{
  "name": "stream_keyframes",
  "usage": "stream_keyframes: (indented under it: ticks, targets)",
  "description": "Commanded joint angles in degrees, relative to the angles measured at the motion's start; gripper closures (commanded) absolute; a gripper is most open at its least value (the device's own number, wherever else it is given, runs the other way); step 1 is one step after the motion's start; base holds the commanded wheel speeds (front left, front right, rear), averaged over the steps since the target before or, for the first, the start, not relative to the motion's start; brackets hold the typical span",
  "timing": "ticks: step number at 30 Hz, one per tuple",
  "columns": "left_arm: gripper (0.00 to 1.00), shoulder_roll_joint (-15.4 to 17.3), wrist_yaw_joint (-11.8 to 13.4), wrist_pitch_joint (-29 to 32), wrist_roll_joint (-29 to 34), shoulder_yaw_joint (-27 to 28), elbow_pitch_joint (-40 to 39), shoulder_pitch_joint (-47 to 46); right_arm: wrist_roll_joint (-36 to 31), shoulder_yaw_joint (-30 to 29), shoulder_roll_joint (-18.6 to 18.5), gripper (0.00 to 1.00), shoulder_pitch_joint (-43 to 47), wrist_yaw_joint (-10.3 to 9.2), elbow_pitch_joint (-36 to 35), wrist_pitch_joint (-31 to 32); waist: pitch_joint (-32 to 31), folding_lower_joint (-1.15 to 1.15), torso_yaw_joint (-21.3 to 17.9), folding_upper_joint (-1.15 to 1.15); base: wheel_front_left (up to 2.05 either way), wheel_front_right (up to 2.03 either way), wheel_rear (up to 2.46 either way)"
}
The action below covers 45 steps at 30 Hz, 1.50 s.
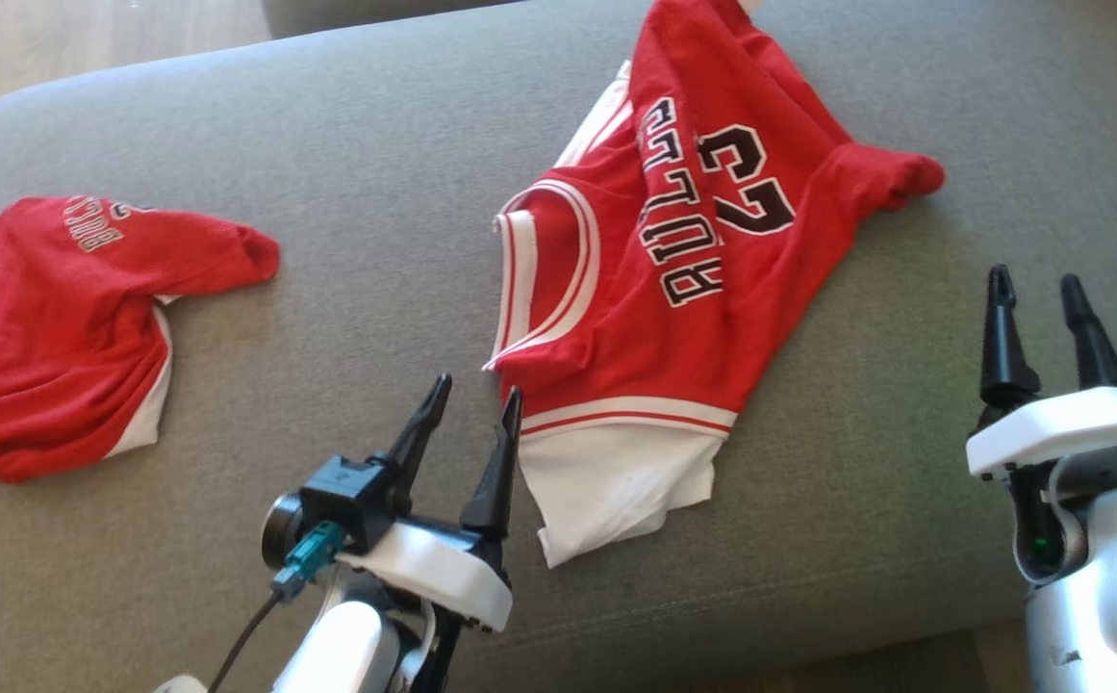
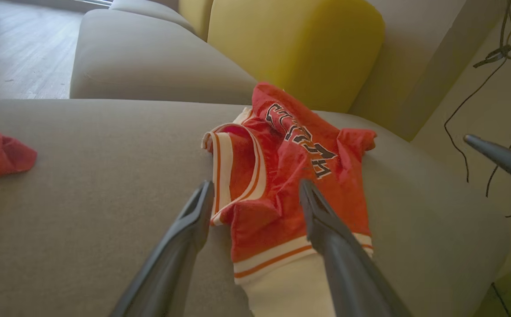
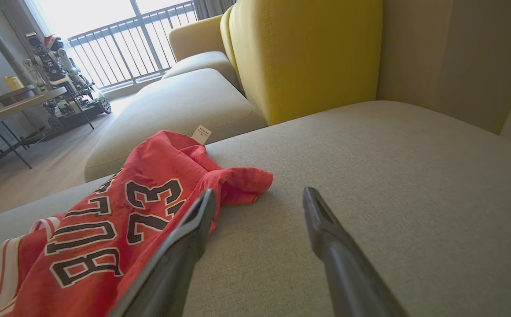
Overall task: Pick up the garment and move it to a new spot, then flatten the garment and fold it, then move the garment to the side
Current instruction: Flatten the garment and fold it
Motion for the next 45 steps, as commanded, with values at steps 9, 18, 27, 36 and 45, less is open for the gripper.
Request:
stream_keyframes:
  ticks: [9, 18, 27, 36, 45]
  targets:
    - [0.00, 0.3, 0.2, -0.3, -3.3, -0.9, 10.8, -6.5, 2.0, 2.3, 0.1, 0.00, 1.1, -0.01, -3.2, 0.1, 1.1, 0.00, -4.5, 0.00, 0.00, 0.00, 0.00]
    - [1.00, 0.3, -0.3, -0.3, -8.5, -1.9, 21.2, -12.5, 2.8, 3.2, 0.1, 0.00, 0.5, -0.01, -2.9, -0.8, 2.5, 0.00, -6.9, 0.00, 0.00, 0.00, 0.00]
    - [1.00, 0.3, 0.9, -0.3, -6.0, 8.1, 14.0, -16.4, 2.8, 3.1, 0.1, 0.00, 0.3, -0.01, -2.3, -1.3, 3.1, 0.00, -6.3, 0.00, 0.00, 0.00, 0.00]
    - [1.00, 0.7, 2.2, -0.3, 2.3, 19.5, 12.8, -16.9, 2.7, 5.2, 0.1, 0.00, -1.1, -0.01, -0.3, -1.2, 3.4, 0.00, -5.4, 0.00, 0.00, 0.00, 0.00]
    - [0.00, 0.4, 2.4, -0.3, 4.1, 21.0, 14.3, -17.7, 1.5, 5.3, 0.1, 0.00, -3.7, -0.01, 3.1, -0.7, 4.3, 0.00, -2.8, 0.00, 0.00, 0.00, 0.00]
